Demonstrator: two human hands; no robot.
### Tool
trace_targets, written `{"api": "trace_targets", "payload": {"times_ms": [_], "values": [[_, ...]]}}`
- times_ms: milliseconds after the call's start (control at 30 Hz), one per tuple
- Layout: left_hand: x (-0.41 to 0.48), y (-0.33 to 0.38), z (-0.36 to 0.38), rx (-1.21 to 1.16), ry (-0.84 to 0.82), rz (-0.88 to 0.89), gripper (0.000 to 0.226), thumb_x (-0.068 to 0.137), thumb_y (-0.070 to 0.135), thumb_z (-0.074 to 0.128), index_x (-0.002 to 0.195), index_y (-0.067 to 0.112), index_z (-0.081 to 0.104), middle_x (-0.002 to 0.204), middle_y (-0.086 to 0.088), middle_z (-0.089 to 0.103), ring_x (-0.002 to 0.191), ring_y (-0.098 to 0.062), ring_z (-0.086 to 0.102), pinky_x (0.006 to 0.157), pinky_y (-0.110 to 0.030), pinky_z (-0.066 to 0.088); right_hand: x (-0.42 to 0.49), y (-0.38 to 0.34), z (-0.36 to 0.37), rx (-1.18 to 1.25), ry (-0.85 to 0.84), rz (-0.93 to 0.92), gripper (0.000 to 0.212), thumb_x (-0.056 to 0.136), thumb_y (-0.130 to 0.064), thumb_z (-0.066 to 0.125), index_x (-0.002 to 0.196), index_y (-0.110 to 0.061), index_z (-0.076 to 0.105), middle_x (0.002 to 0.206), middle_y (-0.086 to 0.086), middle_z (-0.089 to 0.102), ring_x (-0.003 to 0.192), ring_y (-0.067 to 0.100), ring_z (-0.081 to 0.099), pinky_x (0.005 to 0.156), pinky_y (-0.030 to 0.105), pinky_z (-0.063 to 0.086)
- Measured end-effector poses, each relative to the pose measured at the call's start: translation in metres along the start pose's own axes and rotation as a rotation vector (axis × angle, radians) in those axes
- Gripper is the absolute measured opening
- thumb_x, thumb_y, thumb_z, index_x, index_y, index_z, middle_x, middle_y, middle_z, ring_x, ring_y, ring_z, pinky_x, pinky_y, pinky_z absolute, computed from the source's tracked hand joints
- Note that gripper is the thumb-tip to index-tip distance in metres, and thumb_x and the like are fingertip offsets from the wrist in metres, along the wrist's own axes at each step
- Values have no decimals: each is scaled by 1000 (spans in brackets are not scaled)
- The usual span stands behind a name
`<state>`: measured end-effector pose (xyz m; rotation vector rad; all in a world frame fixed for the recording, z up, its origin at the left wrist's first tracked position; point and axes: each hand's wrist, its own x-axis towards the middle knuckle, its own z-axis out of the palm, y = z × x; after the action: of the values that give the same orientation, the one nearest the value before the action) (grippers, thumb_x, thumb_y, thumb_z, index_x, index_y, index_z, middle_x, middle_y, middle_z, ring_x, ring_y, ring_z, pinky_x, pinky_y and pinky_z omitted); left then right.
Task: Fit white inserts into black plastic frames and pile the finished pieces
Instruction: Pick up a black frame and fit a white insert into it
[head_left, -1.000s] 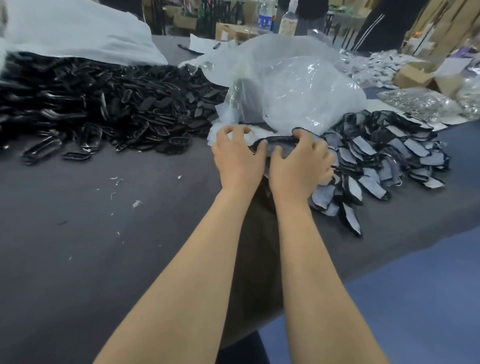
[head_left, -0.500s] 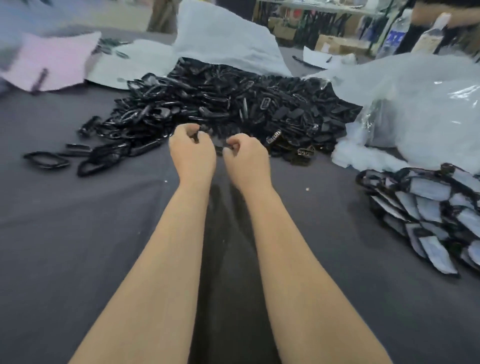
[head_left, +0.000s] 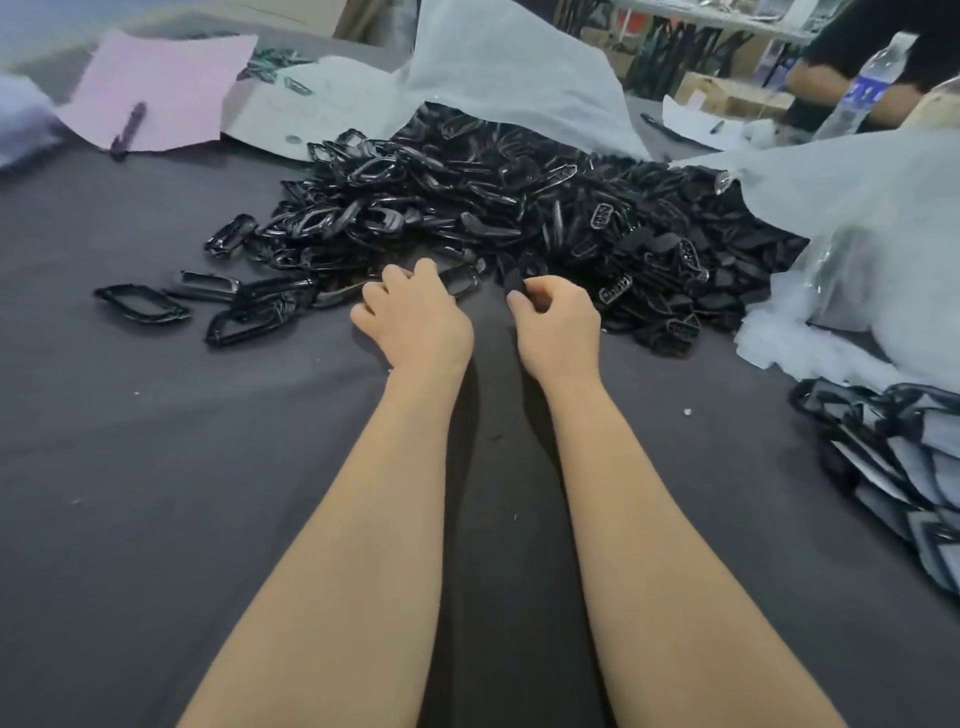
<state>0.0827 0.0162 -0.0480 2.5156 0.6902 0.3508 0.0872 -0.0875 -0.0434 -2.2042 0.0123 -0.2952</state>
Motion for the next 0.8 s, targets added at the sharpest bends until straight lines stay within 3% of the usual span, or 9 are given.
{"api": "trace_targets", "payload": {"times_ms": [67,167,233,300,367,500,600,700,800], "values": [[1,3,-2,-51,-17,-18,37,94,14,53,129,23,48,136,-9,44,128,-32,37,106,-43,23,2,3,-8,54,-30,5,28,93,-20,60,117,-6,65,104,3,66,94,12,57,70,9,32],[-2,6,-5,-134,-59,10,38,91,6,48,125,22,52,130,-7,51,123,-31,45,103,-42,30,1,8,-18,165,-86,43,29,91,-18,63,117,-5,64,103,4,67,90,10,60,81,20,48],[-6,7,-7,-211,-66,55,35,92,8,46,122,19,59,127,-8,56,115,-30,52,99,-41,40,-1,10,-26,273,-116,81,26,92,-16,62,116,-6,64,95,1,68,76,4,62,71,15,51],[-11,11,-9,-337,-39,101,26,92,13,47,112,13,64,115,-8,62,103,-28,58,83,-33,45,-4,12,-35,361,-123,116,19,92,-15,61,110,-10,64,84,-4,65,62,-2,61,61,11,48],[-20,18,-10,-505,-42,107,16,93,16,49,93,10,64,94,-5,65,90,-25,59,67,-26,41,-6,14,-45,454,-94,155,7,93,-14,60,99,-16,62,82,-5,64,66,2,63,64,17,51],[-43,32,-2,-860,-198,13,24,95,13,51,72,10,60,66,-3,62,75,-24,62,85,-43,56,-10,24,-64,529,44,162,14,93,-15,59,83,-25,56,82,-8,60,74,6,59,73,24,53],[-57,35,10,-855,-197,15,23,95,11,50,79,3,64,79,-12,69,76,-23,60,86,-47,55,-16,38,-71,475,144,115,11,92,-17,61,86,-26,58,78,-13,58,71,1,53,71,19,46],[-64,36,17,-817,-162,76,20,94,11,47,88,1,63,89,-18,69,75,-27,61,77,-40,53,-20,45,-71,537,188,120,13,91,-17,62,87,-29,59,63,-18,49,57,-4,47,63,12,40],[-64,36,16,-856,-165,97,19,95,12,44,88,9,61,76,-6,65,59,-7,58,70,-31,50,-18,43,-74,528,195,126,11,91,-19,62,89,-29,59,61,-15,51,56,-1,47,63,16,40]]}}
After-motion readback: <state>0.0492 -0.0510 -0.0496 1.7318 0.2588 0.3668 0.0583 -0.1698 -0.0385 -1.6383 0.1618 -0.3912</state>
